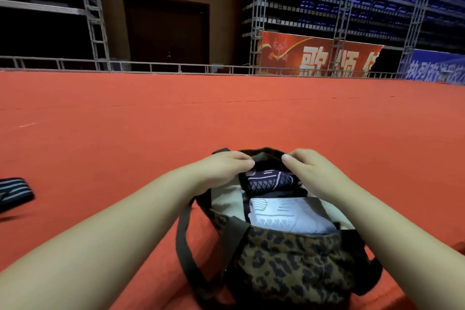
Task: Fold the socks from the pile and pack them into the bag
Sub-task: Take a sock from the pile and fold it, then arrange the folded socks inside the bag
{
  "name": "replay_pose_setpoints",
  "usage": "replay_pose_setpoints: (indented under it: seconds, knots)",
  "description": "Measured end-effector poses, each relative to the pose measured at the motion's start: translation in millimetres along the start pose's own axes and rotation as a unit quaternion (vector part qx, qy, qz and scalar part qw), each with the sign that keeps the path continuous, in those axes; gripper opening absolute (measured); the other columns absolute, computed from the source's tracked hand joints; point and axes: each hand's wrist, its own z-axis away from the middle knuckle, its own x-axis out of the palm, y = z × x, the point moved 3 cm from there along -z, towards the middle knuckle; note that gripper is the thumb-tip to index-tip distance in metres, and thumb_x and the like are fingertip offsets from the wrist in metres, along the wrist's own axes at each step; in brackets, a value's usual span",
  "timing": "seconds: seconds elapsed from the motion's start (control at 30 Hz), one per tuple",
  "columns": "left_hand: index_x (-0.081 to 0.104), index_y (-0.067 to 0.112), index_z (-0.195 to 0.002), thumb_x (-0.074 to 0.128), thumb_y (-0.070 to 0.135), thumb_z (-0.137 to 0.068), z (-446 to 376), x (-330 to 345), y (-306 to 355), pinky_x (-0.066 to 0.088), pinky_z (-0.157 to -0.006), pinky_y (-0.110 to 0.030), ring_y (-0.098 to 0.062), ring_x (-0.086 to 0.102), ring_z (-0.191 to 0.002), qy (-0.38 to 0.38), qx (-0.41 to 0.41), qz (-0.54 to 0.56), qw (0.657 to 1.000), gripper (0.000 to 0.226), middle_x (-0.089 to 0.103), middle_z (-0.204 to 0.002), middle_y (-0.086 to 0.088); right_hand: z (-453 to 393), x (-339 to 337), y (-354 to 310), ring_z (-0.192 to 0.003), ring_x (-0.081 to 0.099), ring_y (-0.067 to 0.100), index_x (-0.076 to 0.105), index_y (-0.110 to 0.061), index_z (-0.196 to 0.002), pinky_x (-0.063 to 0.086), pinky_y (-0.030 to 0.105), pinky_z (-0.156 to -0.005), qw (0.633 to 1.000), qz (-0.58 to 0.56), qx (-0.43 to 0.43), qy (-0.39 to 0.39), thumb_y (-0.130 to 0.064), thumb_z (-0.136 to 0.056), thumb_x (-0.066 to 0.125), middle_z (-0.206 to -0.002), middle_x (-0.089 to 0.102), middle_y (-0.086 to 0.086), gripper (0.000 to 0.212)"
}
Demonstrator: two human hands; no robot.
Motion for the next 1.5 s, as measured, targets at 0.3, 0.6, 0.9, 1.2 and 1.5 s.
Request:
replay_pose_setpoints:
  seconds: [0.3, 0.6, 0.9, 1.2, 1.5]
  knots:
    - [0.061, 0.022, -0.101, 0.045, 0.033, -0.097, 98, -90, -87, 0.041, -0.075, -0.028, -0.013, 0.062, -0.088, 0.038, -0.055, 0.117, 0.991, 0.020, 0.066, -0.098, 0.006, -5, 70, -148, -0.084, 0.063, 0.016, 0.063, -0.023, -0.095, 0.048, 0.034, -0.077, 0.990, -0.081, -0.073, -0.090, -0.035, -0.090, 0.057, -0.094, 0.068, -0.002, 0.015]
    - [0.061, 0.021, -0.101, 0.050, 0.033, -0.095, 235, -182, -227, 0.041, -0.073, -0.024, -0.005, 0.061, -0.081, 0.107, -0.138, 0.054, 0.983, 0.017, 0.066, -0.094, 0.009, 2, 232, -284, -0.085, 0.062, 0.016, 0.065, -0.021, -0.092, 0.048, 0.032, -0.078, 0.959, -0.064, -0.126, -0.246, -0.035, -0.088, 0.059, -0.093, 0.069, 0.000, 0.016]
    - [0.066, 0.018, -0.078, 0.059, 0.028, -0.087, 337, -239, -351, 0.042, -0.074, -0.021, -0.008, 0.058, -0.080, 0.362, -0.171, -0.048, 0.915, 0.015, 0.066, -0.081, 0.007, 27, 359, -345, -0.058, 0.051, 0.008, 0.062, -0.016, -0.089, 0.041, 0.022, -0.055, 0.929, -0.096, -0.129, -0.334, -0.029, -0.089, 0.059, -0.073, 0.060, -0.005, 0.013]
    - [0.053, 0.013, -0.126, 0.060, 0.057, -0.075, 357, -261, -414, 0.038, -0.102, -0.040, -0.029, 0.049, -0.121, 0.497, -0.330, 0.005, 0.803, 0.068, 0.052, -0.132, -0.011, 29, 384, -335, -0.048, 0.047, 0.000, 0.060, -0.020, -0.078, 0.039, 0.021, -0.054, 0.928, -0.162, -0.110, -0.317, -0.025, -0.089, 0.060, -0.062, 0.056, -0.009, 0.012]
    - [0.063, 0.023, -0.095, 0.063, 0.031, -0.069, 311, -228, -353, 0.046, -0.082, -0.030, -0.021, 0.062, -0.096, 0.489, -0.138, 0.115, 0.853, 0.027, 0.068, -0.098, 0.000, 34, 362, -299, -0.071, 0.055, -0.005, 0.062, -0.024, -0.094, 0.043, 0.010, -0.066, 0.897, -0.354, -0.062, -0.255, -0.024, -0.091, 0.060, -0.085, 0.062, -0.011, 0.003]
